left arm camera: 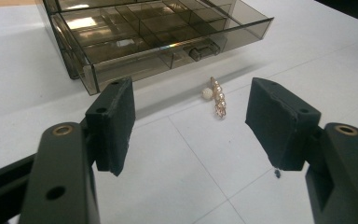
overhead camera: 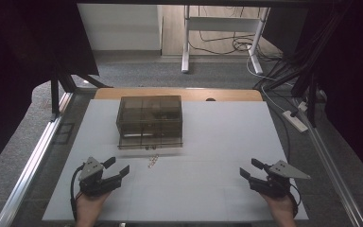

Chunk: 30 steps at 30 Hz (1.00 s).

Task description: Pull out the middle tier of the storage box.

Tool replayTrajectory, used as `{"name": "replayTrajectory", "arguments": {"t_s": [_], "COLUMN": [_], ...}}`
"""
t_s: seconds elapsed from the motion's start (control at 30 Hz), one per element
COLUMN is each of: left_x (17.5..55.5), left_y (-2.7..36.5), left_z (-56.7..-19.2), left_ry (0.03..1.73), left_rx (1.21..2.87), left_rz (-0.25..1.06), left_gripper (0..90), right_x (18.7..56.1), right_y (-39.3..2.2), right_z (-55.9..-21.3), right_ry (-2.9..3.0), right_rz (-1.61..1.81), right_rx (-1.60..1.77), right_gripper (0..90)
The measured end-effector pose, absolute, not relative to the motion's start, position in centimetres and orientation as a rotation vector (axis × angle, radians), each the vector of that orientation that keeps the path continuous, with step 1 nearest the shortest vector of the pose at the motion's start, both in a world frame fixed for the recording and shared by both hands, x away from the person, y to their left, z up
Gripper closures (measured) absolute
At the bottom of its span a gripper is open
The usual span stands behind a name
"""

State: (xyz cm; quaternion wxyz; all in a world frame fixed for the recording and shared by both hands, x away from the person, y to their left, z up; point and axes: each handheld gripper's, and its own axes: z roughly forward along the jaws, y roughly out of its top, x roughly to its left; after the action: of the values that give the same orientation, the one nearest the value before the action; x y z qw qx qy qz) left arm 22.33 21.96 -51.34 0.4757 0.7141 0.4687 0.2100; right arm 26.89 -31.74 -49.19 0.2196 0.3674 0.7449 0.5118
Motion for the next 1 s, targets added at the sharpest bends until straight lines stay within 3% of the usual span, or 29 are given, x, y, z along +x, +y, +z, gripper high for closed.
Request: {"name": "replayTrajectory", "arguments": {"t_s": [0.43,1.0], "left_x": [21.4,21.6], "left_y": [22.7,22.8], "left_z": [-51.5,-52.0], "left_ry": [1.148,1.150], "left_rx": [1.708,1.698], "left_rz": [0.539,0.485], "left_gripper": [31.3,31.5], "right_x": [25.5,25.4], "right_y": [-35.0,-35.2], "right_z": [-50.2,-50.8], "right_ry": [1.958,1.927], "right_rz": [1.431,1.380], "right_rx": [1.115,1.163], "right_gripper": [30.7,28.7]}}
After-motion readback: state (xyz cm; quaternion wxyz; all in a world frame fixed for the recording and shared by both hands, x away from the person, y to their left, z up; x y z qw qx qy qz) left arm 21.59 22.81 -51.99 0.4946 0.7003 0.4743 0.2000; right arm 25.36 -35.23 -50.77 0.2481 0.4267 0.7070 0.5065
